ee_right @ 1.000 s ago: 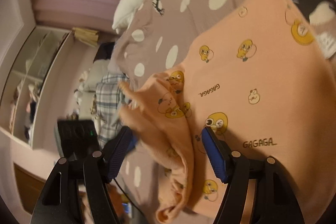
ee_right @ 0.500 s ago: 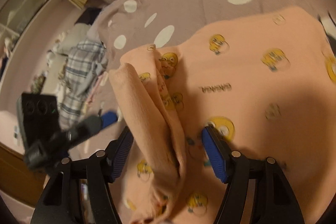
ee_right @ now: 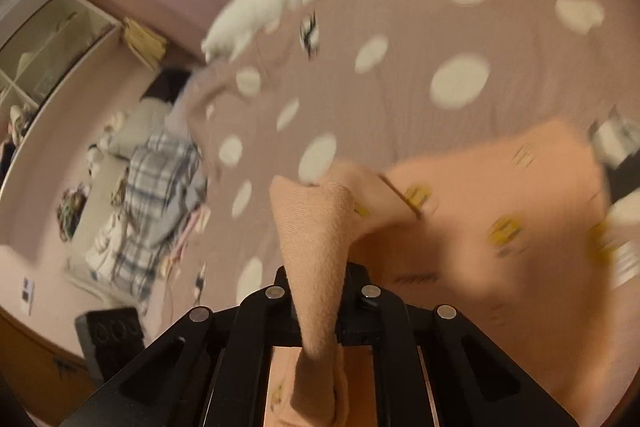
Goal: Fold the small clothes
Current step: 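Grasp the shirt edge with the right tool while the left tool releases, then release the shirt edge with the right tool and lift it away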
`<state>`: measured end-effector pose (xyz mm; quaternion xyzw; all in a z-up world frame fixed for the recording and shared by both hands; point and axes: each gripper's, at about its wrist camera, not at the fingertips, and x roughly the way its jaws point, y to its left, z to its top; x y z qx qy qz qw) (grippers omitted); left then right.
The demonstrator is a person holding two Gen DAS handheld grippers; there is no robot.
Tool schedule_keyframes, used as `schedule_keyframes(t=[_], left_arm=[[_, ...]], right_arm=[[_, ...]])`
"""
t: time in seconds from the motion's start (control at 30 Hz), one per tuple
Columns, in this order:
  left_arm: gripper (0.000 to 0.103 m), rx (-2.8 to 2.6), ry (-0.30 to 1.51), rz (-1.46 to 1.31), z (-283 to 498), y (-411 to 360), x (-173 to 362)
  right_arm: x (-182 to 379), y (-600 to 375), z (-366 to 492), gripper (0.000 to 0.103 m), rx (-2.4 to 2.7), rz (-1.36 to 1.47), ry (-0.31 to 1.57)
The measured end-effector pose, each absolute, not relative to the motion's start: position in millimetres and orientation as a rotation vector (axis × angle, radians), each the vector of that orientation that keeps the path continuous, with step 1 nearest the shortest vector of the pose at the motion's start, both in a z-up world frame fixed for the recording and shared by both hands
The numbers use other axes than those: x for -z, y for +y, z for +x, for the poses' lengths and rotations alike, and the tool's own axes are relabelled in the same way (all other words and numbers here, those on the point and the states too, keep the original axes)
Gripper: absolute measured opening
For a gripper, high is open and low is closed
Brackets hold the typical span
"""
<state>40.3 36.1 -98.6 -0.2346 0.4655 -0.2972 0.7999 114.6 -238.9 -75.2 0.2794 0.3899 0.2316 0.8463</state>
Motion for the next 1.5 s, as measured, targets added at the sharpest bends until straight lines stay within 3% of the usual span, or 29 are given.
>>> schedule_keyframes(t=[0.17, 0.43, 0.73, 0.83, 0.9, 1.07, 1.5], left_arm=[[0.044, 0.682, 1.015, -0.484, 42, 15, 100], [0.045, 0.737, 1.044, -0.414, 47, -23, 98], [0.045, 0.763, 1.061, -0.367, 51, -49, 97], [0.045, 0.767, 1.058, -0.363, 52, -53, 96], [0.045, 0.776, 1.052, -0.359, 54, -56, 94], [0.045, 0.793, 1.030, -0.328, 64, -67, 86], [0.043, 0.700, 1.040, -0.250, 114, -98, 101]], right_arm=[[74, -272, 111, 0.010, -0.395, 0.558, 0.818], [118, -305, 117, 0.010, -0.280, 0.587, 0.904], [112, -305, 126, 0.010, -0.234, 0.496, 0.909], [113, -314, 128, 0.022, -0.177, 0.486, 0.924], [105, -321, 119, 0.028, -0.128, 0.470, 0.882], [81, -325, 84, 0.028, -0.149, 0.404, 0.770], [85, -251, 9, 0.026, -0.429, 0.146, 0.803]])
